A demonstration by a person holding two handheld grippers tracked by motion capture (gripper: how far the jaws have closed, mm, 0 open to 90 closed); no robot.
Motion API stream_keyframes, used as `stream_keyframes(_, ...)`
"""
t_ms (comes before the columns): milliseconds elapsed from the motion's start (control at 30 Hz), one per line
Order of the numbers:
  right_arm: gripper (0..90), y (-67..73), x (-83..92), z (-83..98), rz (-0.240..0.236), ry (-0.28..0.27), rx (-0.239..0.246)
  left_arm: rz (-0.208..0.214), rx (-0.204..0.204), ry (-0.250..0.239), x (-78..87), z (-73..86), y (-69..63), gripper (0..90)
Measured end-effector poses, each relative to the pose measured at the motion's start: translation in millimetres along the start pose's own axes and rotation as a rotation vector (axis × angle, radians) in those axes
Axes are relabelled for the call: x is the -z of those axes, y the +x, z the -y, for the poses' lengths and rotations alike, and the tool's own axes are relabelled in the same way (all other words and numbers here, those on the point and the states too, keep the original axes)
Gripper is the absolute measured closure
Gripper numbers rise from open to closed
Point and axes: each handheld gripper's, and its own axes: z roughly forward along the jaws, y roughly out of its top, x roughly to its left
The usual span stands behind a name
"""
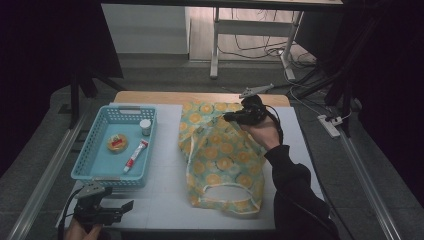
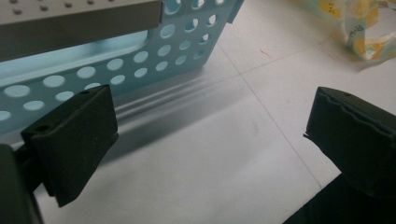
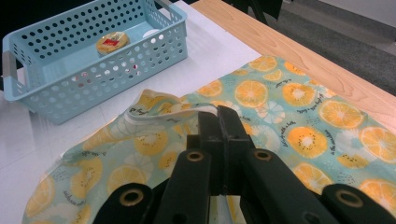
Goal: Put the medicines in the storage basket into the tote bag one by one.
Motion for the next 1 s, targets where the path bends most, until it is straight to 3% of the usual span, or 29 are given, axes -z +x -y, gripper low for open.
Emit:
stream_keyframes(267, 90.0, 0.5, 1.1, 1.6, -0.001, 0.0, 0.001, 0.046, 0.011, -0.002, 0.3, -0.3, 3.4, 3.5)
stream_keyframes(500, 90.0, 0.2, 2.3, 2.1, -0.002, -0.001, 0.001, 0.022, 0.014, -0.004, 2.7, -0.5, 2.4, 2.4)
stream_keyframes(700, 90.0, 0.2, 1.6, 2.1, -0.001, -0.001, 0.007, 0.038, 0.037, -0.026, 10.3, -2.7, 4.4, 2.5)
stream_keyframes(833, 90.0, -0.2, 0.3, 3.7, -0.003, 0.002, 0.004, 0.045, 0.028, -0.039, 13.8, -6.4, 5.5, 1.7)
stream_keyframes(1000, 90.0, -1.8, -0.5, 5.3, -0.005, 0.005, 0.0, 0.015, 0.0, -0.037, 18.6, -12.4, 5.7, 1.5)
